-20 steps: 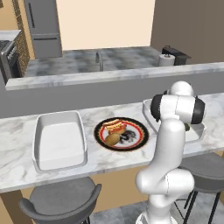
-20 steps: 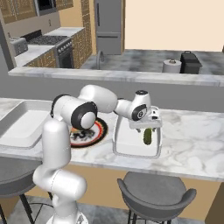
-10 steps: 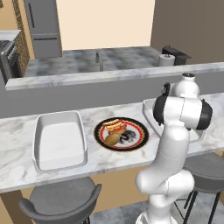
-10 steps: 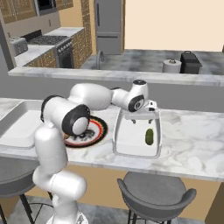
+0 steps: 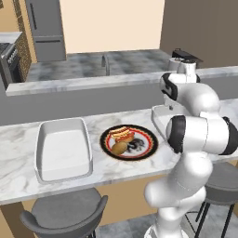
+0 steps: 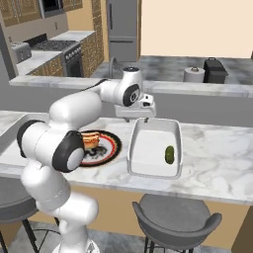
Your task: Place one cooked food and one vegetable from the large plate to each tupperware container.
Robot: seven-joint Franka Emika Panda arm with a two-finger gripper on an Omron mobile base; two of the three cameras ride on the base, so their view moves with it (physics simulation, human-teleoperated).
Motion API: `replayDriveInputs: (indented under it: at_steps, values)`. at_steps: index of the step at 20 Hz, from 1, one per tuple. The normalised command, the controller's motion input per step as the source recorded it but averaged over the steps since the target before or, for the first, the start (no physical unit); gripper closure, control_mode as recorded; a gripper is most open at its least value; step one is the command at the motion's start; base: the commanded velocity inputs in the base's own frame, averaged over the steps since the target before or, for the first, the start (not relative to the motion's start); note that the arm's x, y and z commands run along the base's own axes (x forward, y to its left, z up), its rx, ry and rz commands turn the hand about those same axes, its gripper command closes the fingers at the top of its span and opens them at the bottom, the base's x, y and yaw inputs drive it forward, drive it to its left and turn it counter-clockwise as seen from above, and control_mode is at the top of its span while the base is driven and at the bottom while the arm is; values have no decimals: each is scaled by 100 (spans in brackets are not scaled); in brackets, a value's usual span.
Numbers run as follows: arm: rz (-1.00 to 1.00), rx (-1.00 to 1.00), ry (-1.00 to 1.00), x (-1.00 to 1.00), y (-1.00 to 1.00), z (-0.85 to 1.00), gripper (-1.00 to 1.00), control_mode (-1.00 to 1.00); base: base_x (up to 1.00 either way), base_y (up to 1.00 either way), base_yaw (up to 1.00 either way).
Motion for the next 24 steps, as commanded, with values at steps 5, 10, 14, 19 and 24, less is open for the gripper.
replayDriveInputs:
  at_steps: [5, 10, 14, 19, 24]
  values:
    - [-29, 17, 0, -43, 100, 28, -100, -100, 0, 0, 0]
    - [-20, 12, 6, -21, 66, 12, -100, -100, 0, 0, 0]
    - [-2, 1, 16, 4, 15, -27, -100, -100, 0, 0, 0]
    - [15, 4, 0, 0, 37, -38, -100, -100, 0, 0, 0]
    - [32, -3, 13, 15, 11, -40, -100, -100, 0, 0, 0]
